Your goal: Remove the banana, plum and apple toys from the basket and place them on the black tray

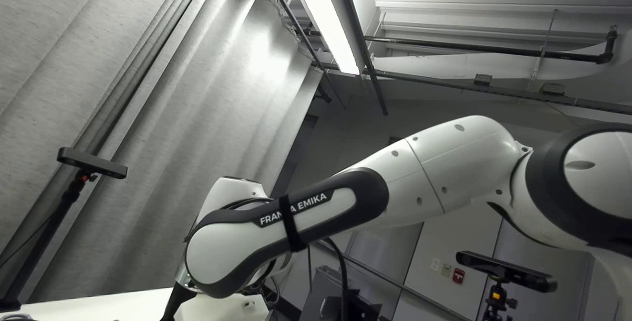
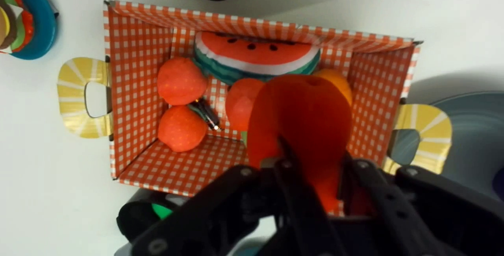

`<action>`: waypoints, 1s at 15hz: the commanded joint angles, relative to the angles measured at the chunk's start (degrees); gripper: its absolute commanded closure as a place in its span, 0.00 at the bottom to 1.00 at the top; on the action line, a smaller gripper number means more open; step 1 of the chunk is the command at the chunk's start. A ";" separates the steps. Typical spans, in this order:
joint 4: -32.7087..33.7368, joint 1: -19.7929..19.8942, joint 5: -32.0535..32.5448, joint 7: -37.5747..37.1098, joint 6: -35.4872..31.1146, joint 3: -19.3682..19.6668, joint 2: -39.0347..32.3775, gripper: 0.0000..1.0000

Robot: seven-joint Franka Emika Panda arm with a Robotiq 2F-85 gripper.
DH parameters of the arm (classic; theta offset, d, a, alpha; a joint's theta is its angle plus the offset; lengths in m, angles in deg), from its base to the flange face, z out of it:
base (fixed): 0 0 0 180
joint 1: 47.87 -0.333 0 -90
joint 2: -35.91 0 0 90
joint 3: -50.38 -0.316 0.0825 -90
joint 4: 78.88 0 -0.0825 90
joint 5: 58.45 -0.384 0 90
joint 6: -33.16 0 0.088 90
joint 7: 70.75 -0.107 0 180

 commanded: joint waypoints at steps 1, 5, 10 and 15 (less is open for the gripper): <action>-8.26 -0.33 1.55 0.14 -1.94 -1.25 7.03 0.94; -15.12 0.45 2.01 -0.01 -0.71 -1.96 10.98 0.94; -20.25 0.56 3.46 0.60 0.58 -2.49 11.68 0.94; -20.36 0.38 2.85 3.18 1.13 -3.55 8.51 0.94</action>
